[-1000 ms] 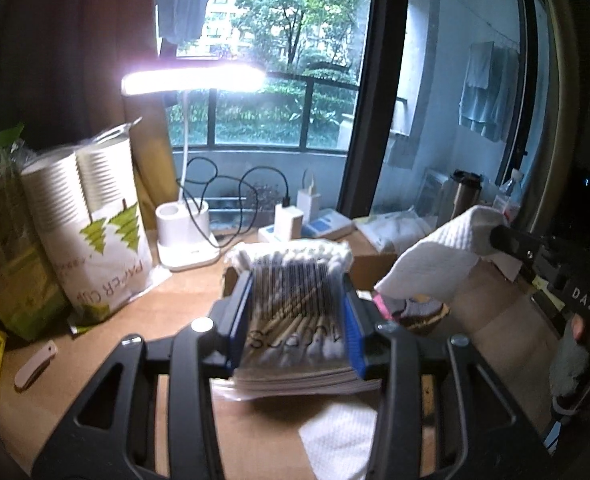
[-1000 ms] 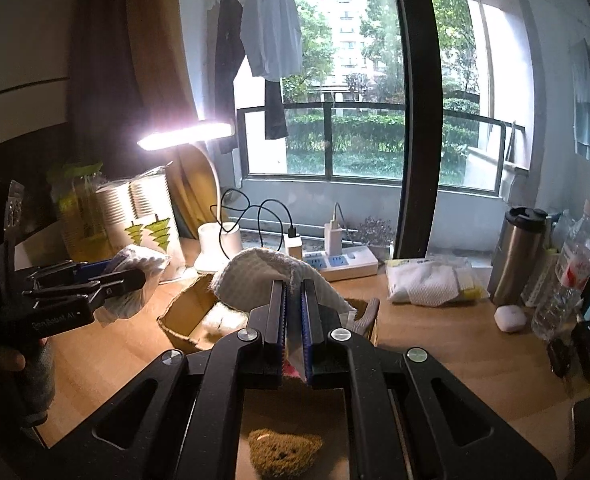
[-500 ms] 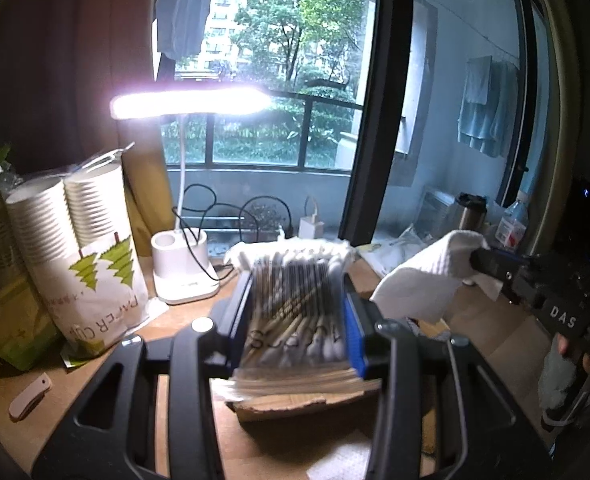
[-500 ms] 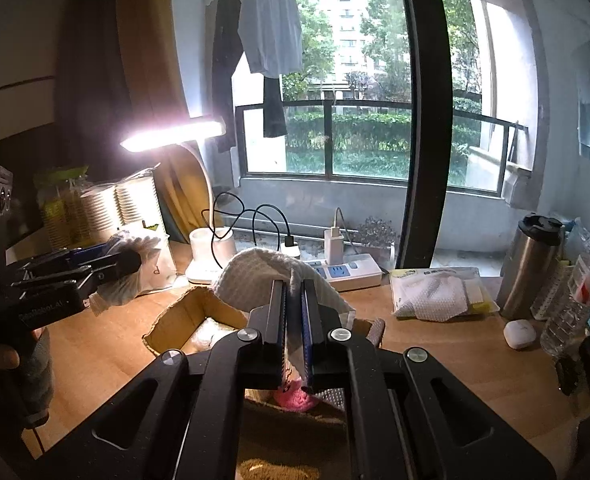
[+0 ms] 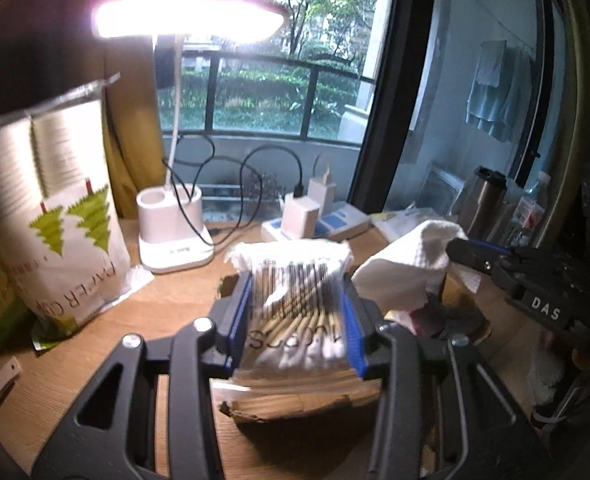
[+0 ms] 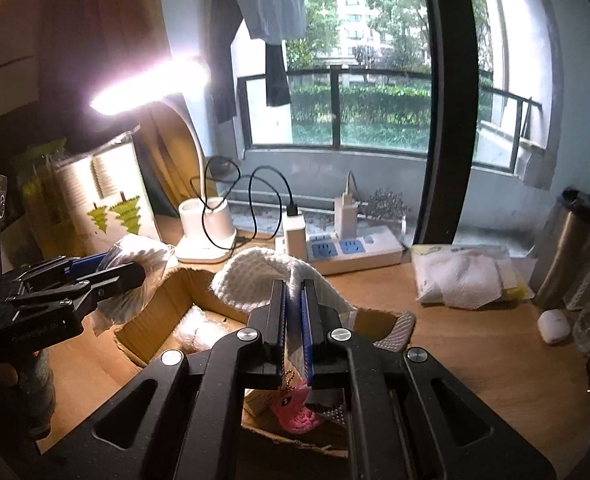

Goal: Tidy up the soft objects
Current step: 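Carry the swab bag with the left tool while the right tool carries the towel over the box, then open the left tool over the box while the right tool releases the towel inside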

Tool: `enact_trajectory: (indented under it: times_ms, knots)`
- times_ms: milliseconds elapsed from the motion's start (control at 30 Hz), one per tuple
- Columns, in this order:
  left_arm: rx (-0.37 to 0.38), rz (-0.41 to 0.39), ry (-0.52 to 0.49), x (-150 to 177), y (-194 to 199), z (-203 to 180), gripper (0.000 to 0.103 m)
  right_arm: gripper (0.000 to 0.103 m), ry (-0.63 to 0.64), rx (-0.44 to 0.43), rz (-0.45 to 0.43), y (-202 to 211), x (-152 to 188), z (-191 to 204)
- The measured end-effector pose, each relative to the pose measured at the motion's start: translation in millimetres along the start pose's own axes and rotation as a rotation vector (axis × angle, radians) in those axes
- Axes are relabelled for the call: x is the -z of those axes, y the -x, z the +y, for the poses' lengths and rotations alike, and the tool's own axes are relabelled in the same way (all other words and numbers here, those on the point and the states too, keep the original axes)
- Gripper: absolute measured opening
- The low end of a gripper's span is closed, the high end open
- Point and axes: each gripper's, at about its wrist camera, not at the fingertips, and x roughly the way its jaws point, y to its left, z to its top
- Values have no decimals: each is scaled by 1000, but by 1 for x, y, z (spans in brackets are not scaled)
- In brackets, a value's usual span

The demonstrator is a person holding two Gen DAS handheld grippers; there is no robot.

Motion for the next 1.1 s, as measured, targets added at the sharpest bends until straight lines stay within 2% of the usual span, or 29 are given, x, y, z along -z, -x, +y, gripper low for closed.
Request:
enact_trajectory:
  times_ms: [400, 767, 933, 1033, 1100]
  knots:
    - [28, 90, 17, 17, -32, 4, 42, 8, -17, -34, 131, -52, 18, -2]
    - [1, 165, -16, 32, -54, -1, 43, 8, -61, -28, 237, -78, 32, -10]
    - [-21, 174, -26, 32, -55, -2, 51, 9, -74, -33, 247, -80, 33, -12]
    - [-27, 173, -26, 30, -53, -2, 52, 14, -75, -22, 253, -79, 32, -13]
    - [-30, 171, -25, 29, -51, -2, 52, 29, -76, -19, 252, -77, 31, -11]
